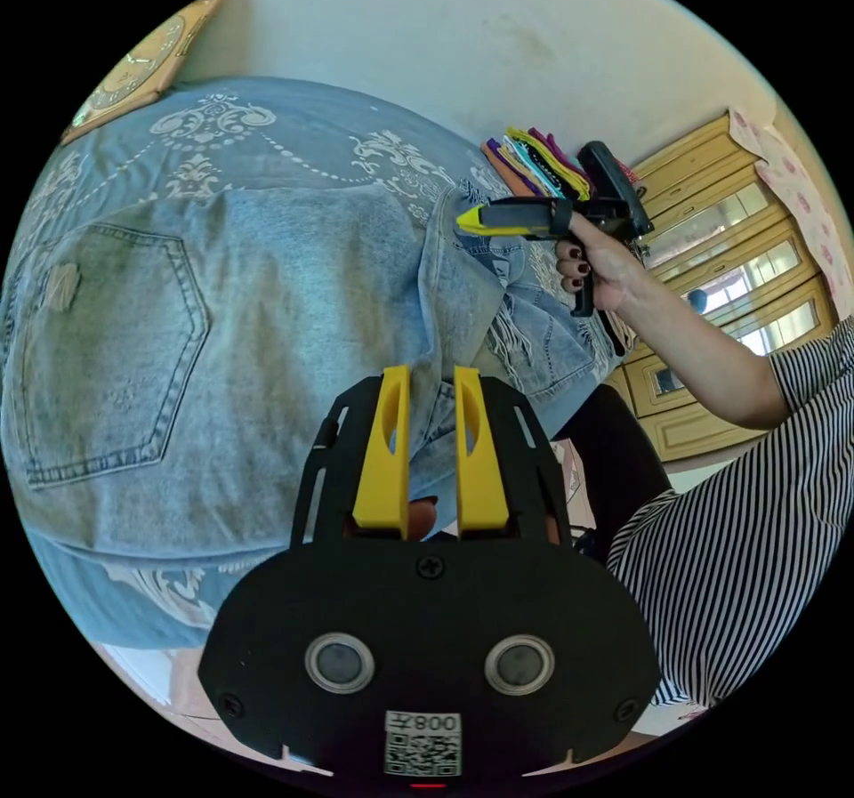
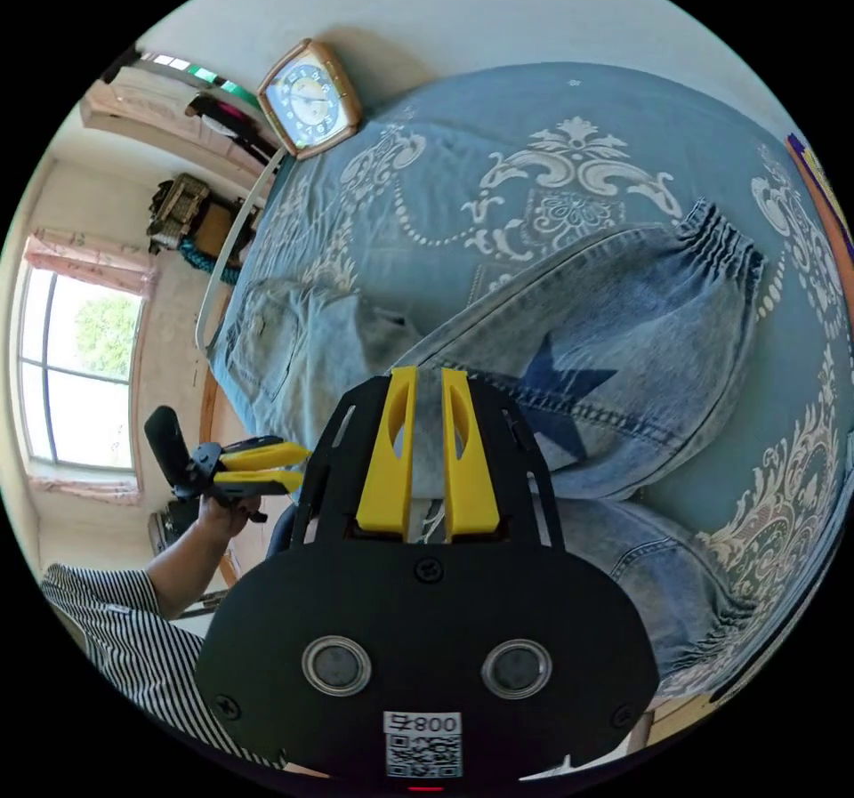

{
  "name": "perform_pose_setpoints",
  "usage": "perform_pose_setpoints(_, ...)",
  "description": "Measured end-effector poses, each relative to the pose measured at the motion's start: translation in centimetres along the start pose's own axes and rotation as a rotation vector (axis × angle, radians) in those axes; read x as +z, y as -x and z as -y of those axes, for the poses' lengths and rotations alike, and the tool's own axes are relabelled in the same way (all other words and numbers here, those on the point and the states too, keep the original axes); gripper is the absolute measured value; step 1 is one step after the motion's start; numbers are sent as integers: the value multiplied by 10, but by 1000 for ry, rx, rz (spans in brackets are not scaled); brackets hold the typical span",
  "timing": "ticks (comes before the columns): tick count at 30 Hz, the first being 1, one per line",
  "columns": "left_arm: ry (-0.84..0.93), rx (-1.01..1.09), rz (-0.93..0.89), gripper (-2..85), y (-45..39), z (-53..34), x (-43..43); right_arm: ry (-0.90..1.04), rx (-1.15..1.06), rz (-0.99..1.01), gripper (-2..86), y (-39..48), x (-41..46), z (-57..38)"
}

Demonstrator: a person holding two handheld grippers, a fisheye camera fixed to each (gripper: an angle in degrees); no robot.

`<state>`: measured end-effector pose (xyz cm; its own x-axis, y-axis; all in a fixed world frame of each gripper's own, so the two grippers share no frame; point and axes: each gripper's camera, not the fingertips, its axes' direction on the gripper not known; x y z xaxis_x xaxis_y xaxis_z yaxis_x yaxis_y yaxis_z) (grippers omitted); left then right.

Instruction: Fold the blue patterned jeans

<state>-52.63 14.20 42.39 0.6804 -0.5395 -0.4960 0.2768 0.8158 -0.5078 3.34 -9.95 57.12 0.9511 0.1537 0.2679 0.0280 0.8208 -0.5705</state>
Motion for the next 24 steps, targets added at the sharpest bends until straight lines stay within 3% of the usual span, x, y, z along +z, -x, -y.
perform_pose_setpoints(8, 104, 42, 16, 78, -29, 36, 38, 30, 126, -10, 83, -34, -11, 55)
perform_pose_setpoints(24, 123, 80, 68, 69, -93, 76, 76, 166, 207, -167, 73, -43, -3, 85)
